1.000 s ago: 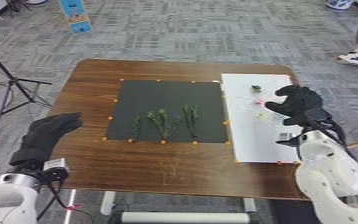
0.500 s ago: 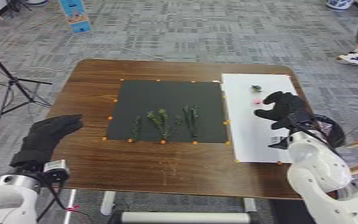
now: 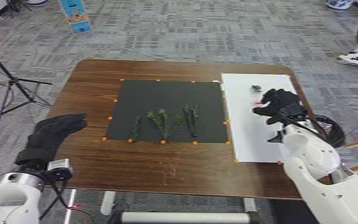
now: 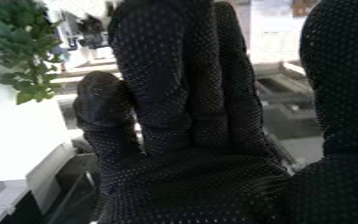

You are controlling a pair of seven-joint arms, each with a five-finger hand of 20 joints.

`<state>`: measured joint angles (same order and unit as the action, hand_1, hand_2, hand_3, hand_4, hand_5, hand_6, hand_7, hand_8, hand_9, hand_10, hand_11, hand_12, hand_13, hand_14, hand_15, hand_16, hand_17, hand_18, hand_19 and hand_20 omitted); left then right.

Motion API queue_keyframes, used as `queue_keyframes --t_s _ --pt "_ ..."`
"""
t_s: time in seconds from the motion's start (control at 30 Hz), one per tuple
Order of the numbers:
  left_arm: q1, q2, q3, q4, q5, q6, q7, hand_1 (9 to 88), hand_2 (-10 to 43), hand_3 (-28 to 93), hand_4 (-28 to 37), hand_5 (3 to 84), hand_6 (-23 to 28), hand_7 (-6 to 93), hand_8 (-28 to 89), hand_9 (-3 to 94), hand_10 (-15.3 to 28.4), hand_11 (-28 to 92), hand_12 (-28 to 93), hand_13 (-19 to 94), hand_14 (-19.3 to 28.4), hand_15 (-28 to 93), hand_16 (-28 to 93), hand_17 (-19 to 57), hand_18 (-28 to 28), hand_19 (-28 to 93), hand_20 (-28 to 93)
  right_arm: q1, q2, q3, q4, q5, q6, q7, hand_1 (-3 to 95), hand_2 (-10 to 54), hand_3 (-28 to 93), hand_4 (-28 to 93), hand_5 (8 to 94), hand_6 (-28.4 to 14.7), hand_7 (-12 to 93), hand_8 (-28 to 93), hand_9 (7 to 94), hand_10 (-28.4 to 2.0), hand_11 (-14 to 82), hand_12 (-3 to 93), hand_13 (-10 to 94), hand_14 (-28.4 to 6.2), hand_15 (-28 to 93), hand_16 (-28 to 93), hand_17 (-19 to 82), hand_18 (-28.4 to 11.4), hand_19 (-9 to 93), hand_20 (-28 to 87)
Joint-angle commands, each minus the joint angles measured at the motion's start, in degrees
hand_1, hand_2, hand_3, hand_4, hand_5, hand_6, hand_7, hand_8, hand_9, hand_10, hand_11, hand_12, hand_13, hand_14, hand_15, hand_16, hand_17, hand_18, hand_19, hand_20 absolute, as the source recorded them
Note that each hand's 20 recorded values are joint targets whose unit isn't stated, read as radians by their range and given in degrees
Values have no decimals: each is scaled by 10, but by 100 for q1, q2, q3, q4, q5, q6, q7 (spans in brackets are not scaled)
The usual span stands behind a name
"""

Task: Arrange flowers

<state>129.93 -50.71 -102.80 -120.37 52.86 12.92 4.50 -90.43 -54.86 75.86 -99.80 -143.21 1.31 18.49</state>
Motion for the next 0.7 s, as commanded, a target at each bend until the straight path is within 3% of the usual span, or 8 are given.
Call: queue_keyframes --t_s 0.03,0.37,0.7 --pt "40 -61 -38 -39 54 -108 -60 292 14 702 -201 551 36 182 -65 532 136 237 166 415 155 148 12 82 89 32 172 -25 35 -41 239 -184 -136 97 336 -95 630 -108 668 -22 160 -72 851 -121 244 244 863 -79 469 369 464 -234 877 533" --pt "138 -134 -98 -84 39 -93 -68 293 14 699 -201 551 36 181 -64 533 136 236 166 416 155 149 11 81 89 32 172 -80 -48 -75 302 -191 -228 114 333 -95 626 -110 687 -26 156 -73 871 -120 248 247 882 -69 466 376 485 -228 895 519" --pt "-45 -118 30 -4 56 -168 -109 292 14 700 -199 553 39 178 -64 533 136 236 166 415 156 149 11 81 89 32 172 159 -81 -531 524 -558 40 150 303 -95 599 -129 742 -32 160 -71 905 -115 262 251 909 -59 467 383 514 -226 921 505"
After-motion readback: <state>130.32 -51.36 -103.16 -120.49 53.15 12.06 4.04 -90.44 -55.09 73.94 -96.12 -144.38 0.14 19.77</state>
